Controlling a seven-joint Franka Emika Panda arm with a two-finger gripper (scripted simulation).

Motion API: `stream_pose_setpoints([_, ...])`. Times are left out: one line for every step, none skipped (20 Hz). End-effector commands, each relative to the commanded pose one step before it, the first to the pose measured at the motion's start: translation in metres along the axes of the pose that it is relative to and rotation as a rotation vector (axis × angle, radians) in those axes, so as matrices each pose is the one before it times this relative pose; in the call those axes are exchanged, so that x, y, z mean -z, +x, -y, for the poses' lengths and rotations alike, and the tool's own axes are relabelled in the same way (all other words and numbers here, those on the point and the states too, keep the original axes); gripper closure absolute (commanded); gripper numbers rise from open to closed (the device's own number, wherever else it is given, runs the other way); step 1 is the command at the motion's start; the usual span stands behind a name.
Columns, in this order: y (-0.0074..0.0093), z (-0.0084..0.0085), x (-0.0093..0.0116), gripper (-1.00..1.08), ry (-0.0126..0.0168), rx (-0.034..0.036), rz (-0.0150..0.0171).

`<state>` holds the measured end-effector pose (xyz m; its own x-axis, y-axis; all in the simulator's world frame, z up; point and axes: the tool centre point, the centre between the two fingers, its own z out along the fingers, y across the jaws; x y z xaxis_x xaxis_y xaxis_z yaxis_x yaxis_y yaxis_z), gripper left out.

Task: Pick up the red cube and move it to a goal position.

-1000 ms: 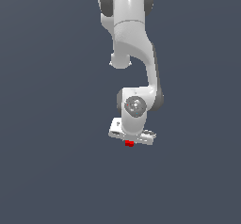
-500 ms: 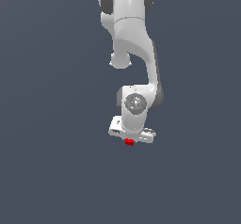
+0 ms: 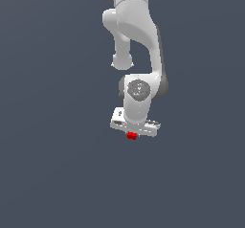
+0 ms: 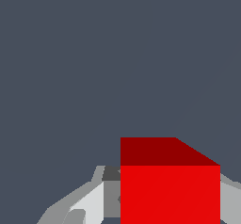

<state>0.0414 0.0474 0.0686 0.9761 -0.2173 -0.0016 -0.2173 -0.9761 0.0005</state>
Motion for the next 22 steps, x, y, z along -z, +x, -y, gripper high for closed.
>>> stream_pose_setpoints([-0.0094,-0.00164,0.01694,1.08,0.00052,0.00005,-0.00153])
stream_pose_setpoints([-0.0044,-0.00079,0.00742,1.08,0.0,0.0,0.0])
stream_pose_setpoints([-0.0045,-0.00081,0.00761,1.08,0.0,0.0,0.0])
stream_pose_setpoints([-0.00451,-0.00081,0.00767,1.08,0.0,0.0,0.0])
stream_pose_setpoints([-0.00444,-0.00112,0.00774,1.08,0.00007,-0.00048,-0.00001])
stream_pose_setpoints([-0.00454,-0.00082,0.00778,1.08,0.0,0.0,0.0])
stream_pose_setpoints([-0.00455,-0.00082,0.00783,1.08,0.0,0.0,0.0])
stream_pose_setpoints([-0.00456,-0.00082,0.00789,1.08,0.0,0.0,0.0])
stream_pose_setpoints([-0.00456,-0.00082,0.00795,1.08,0.0,0.0,0.0])
stream_pose_setpoints([-0.00456,-0.00081,0.00802,1.08,0.0,0.0,0.0])
stream_pose_setpoints([-0.00456,-0.00081,0.00807,1.08,0.0,0.0,0.0])
stream_pose_setpoints([-0.00436,-0.00106,0.0079,1.08,-0.00005,-0.00048,-0.00004])
stream_pose_setpoints([-0.00423,-0.00075,0.00756,1.08,0.0,0.0,0.0])
stream_pose_setpoints([-0.004,-0.00071,0.00722,1.08,0.0,0.0,0.0])
stream_pose_setpoints([-0.00377,-0.00066,0.00687,1.08,0.0,0.0,0.0])
stream_pose_setpoints([-0.00352,-0.00061,0.00652,1.08,0.0,0.0,0.0])
stream_pose_setpoints([-0.00329,-0.00057,0.00617,1.08,0.0,0.0,0.0])
stream_pose_setpoints([-0.00306,-0.00052,0.00581,1.08,0.0,0.0,0.0])
stream_pose_setpoints([-0.00278,-0.0007,0.00544,1.08,-0.00017,-0.00045,-0.00008])
stream_pose_setpoints([-0.00262,-0.00044,0.00503,1.08,0.0,0.0,0.0])
stream_pose_setpoints([-0.00238,-0.0004,0.00462,1.08,0.0,0.0,0.0])
stream_pose_setpoints([-0.00215,-0.00036,0.00421,1.08,0.0,0.0,0.0])
